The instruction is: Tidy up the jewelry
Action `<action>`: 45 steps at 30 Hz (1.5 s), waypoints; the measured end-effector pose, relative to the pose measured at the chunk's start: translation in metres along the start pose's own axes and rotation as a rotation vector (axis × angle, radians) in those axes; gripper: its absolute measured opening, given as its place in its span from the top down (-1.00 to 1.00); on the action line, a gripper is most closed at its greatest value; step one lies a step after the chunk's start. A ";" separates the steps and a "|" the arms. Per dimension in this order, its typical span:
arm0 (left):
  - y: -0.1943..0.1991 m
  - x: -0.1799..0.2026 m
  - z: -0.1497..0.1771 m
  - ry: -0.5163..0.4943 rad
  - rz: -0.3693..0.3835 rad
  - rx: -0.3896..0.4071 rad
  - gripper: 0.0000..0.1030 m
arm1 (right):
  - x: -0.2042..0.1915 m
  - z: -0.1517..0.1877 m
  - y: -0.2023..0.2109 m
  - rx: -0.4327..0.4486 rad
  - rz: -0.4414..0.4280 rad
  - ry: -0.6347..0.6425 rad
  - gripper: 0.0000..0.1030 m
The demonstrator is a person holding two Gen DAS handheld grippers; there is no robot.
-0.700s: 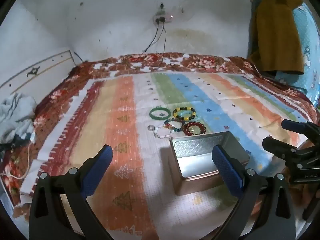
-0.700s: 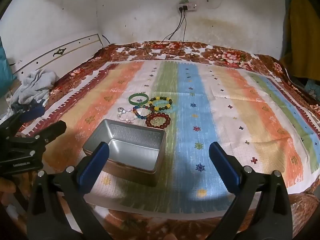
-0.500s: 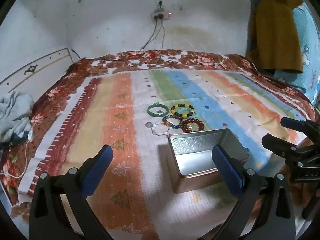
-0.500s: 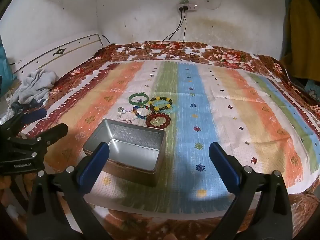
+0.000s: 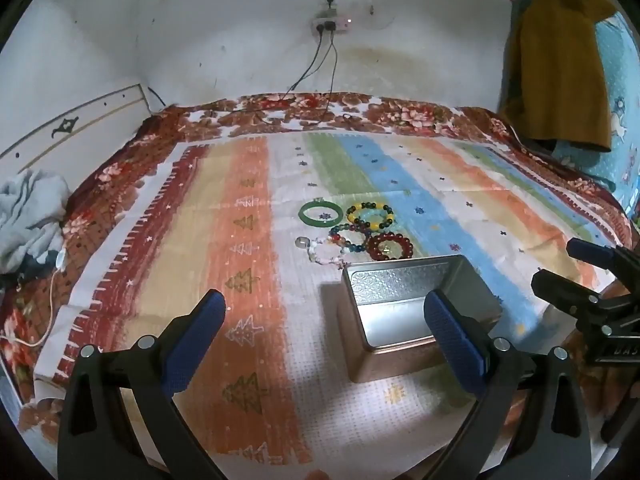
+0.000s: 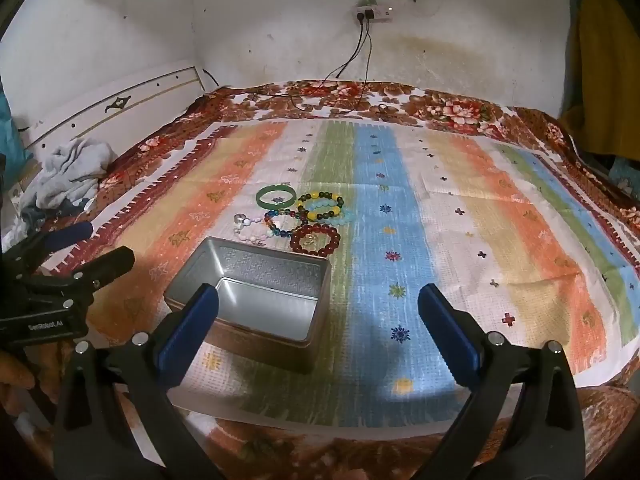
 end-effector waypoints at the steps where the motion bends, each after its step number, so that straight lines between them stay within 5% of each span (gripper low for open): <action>1: -0.001 0.001 0.001 0.001 0.002 -0.004 -0.89 | 0.000 0.000 0.000 -0.001 -0.002 -0.004 -0.91; 45: -0.014 -0.005 0.002 -0.006 -0.053 -0.041 -0.89 | 0.009 -0.010 -0.013 -0.032 -0.042 -0.048 -0.91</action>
Point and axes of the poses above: each gripper's, at about its wrist camera, not at the fingertips, and y roughly against the way its jaws point, x to its right, z to its underside, the point moved 7 cm from there along -y, roughly the way its jaws point, and after that the axes turned 11 degrees about -x, right-handed, at the moved point
